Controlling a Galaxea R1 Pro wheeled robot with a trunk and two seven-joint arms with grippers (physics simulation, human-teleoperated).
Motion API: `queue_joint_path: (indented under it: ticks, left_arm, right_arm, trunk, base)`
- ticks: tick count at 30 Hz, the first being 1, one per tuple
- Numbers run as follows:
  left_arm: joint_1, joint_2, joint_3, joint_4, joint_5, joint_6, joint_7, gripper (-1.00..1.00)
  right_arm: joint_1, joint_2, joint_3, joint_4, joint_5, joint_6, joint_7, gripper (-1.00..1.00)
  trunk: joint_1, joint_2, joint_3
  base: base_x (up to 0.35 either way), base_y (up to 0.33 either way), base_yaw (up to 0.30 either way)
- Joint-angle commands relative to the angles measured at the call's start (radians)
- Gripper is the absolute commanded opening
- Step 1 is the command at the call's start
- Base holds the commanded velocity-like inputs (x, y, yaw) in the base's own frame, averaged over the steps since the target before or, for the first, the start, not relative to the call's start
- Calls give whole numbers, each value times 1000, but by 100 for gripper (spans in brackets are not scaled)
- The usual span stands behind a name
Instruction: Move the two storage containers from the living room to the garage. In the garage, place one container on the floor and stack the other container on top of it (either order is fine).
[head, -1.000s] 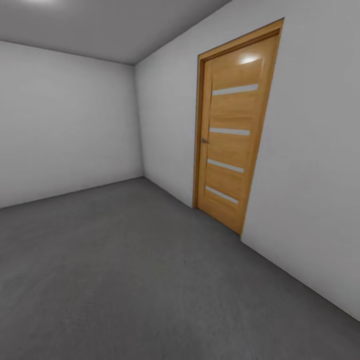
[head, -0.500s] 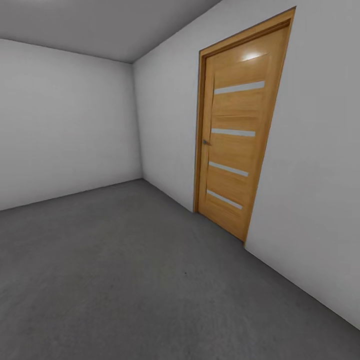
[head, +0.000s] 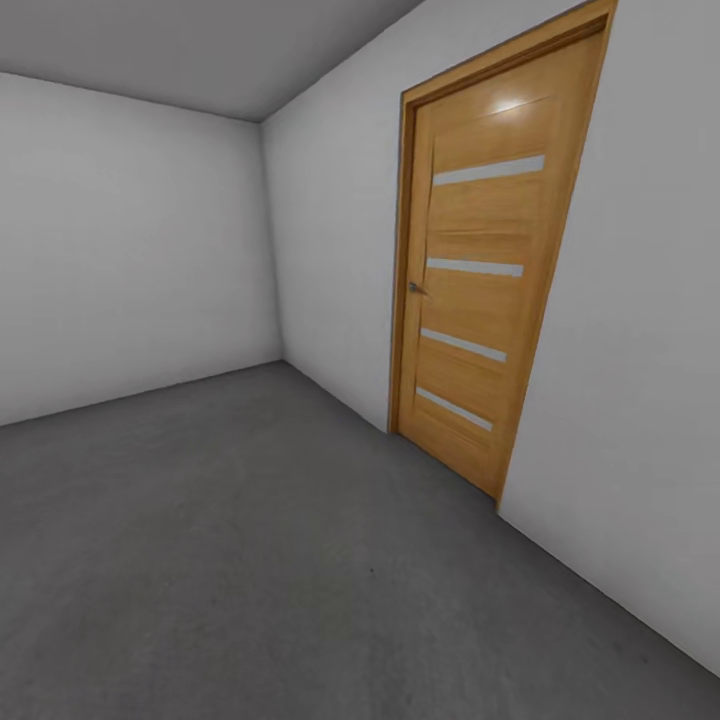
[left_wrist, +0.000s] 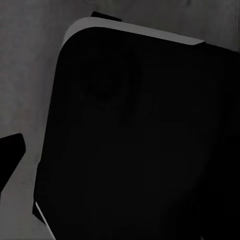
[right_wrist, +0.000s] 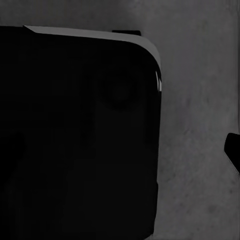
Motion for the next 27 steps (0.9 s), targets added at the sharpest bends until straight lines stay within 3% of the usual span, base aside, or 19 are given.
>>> queue_joint_path:
  ticks: [1,27]
  left_arm:
    - [0,0,2,0,5,-2,0,100]
    - [0,-3,3,0,5,-10,1,100]
  right_arm:
    - [0,0,0,0,1,-3,-2,100]
    - [0,-2,5,1,7,0,0,100]
  trunk:
    - [1,0,-1]
    - [1,0,-1]
  base:
    - [322,0,0]
    - [322,0,0]
